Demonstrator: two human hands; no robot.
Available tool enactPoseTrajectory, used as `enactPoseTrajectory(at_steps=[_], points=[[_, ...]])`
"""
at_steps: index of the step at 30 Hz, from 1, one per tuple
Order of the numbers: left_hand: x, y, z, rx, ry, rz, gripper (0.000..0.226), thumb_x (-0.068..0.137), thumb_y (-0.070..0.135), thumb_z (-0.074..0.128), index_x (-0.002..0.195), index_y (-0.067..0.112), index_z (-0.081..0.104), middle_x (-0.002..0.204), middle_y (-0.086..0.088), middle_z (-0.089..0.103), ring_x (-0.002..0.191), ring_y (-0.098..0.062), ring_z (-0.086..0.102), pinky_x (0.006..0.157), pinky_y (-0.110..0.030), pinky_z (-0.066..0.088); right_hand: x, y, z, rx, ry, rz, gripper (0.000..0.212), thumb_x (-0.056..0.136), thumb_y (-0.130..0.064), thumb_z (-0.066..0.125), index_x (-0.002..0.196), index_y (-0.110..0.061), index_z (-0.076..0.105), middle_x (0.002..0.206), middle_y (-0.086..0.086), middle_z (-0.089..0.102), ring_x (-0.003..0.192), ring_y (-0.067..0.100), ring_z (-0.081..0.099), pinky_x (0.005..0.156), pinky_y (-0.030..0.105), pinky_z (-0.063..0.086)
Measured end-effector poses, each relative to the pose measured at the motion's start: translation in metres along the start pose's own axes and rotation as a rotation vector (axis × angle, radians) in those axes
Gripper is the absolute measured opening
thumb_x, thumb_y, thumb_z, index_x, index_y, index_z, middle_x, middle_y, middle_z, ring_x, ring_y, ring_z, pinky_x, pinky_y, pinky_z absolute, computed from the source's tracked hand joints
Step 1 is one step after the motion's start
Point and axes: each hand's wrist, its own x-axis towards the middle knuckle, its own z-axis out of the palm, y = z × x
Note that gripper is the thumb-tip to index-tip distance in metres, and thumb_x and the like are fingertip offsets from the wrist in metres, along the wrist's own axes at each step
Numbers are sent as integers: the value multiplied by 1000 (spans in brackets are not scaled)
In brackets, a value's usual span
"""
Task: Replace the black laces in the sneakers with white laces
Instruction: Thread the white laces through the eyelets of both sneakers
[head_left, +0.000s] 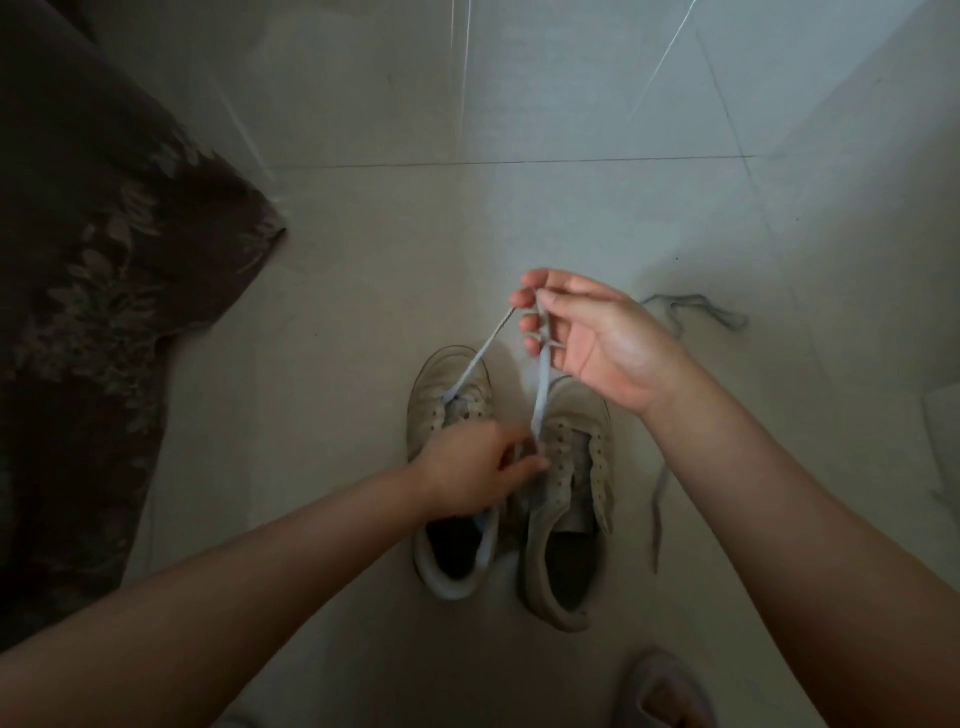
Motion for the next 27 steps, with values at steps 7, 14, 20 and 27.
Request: enactPoseTrajectory(at_steps=[7, 14, 20, 27], points=[[-11, 38, 17, 355, -143, 333, 35, 96, 44, 42, 88, 16, 62, 92, -5, 65, 92, -24, 55, 79, -32, 34, 4, -7, -1, 76, 121, -6, 22, 97, -8, 43, 116, -10, 56, 108, 3, 66, 78, 13, 68, 56, 21, 52], [9, 19, -6, -438, 131, 30, 24, 93, 35, 47, 75, 24, 59, 60, 11, 47, 60, -4, 45, 62, -25, 40, 8, -2, -2, 183, 151, 14, 28, 98, -6, 39, 125, -10, 46, 112, 12, 62, 82, 18, 68, 64, 22, 53], [18, 25, -26, -799, 147, -53, 11, 90, 7, 60, 80, 11, 61, 70, -4, 52, 66, -12, 44, 65, -21, 37, 11, 21, -19, -60, 303, 109, 37, 100, -15, 43, 135, -16, 33, 114, 16, 63, 101, 28, 63, 89, 35, 49], [39, 27, -74, -1324, 363, -304, 25, 98, 12, 45, 73, 12, 49, 50, 5, 51, 46, -8, 50, 49, -17, 45, -33, 28, -20, -367, -78, 205, 45, 86, -45, 52, 120, -16, 54, 103, 8, 72, 100, 21, 68, 88, 35, 53]])
